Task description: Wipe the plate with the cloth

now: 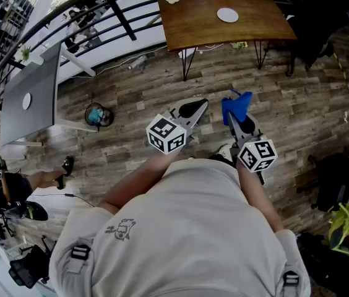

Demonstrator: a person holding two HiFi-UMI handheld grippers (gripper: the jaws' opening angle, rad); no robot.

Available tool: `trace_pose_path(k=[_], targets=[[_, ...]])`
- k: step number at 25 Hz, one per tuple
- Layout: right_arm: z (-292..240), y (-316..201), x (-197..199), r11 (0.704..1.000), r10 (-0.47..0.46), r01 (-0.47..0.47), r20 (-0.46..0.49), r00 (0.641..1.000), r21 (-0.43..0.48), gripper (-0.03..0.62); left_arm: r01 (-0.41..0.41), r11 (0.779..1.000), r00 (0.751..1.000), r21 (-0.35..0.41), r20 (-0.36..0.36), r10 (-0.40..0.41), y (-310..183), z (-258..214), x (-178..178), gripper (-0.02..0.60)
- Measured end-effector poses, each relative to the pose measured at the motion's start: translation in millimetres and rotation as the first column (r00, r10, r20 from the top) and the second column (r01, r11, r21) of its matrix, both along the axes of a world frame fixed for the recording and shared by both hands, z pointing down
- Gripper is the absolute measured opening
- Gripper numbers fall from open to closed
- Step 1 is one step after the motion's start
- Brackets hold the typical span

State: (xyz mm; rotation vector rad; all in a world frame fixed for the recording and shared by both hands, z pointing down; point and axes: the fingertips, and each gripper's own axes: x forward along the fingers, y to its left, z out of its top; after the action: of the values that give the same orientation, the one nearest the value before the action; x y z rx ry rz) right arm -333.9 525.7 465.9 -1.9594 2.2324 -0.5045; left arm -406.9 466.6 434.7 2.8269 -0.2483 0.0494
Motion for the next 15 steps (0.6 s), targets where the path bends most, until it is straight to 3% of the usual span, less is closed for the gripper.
trace_pose_path(k=[7, 15], targets=[[4.0, -3.9, 40.5, 1.000, -0.011, 0.011, 0.007, 1.000, -0.013, 0.100, 0.002, 1.000, 1.000, -0.011, 0.019, -0.001, -4.0, 7.7, 39.0, 0.006], [7.9, -24.2, 108.8, 0.997, -0.072, 0.072, 0.016, 0.997, -0.015, 0.100, 0.031, 0.999, 0.999, -0.042, 0.035, -0.029, -30.0, 17.2, 112.2, 0.006]])
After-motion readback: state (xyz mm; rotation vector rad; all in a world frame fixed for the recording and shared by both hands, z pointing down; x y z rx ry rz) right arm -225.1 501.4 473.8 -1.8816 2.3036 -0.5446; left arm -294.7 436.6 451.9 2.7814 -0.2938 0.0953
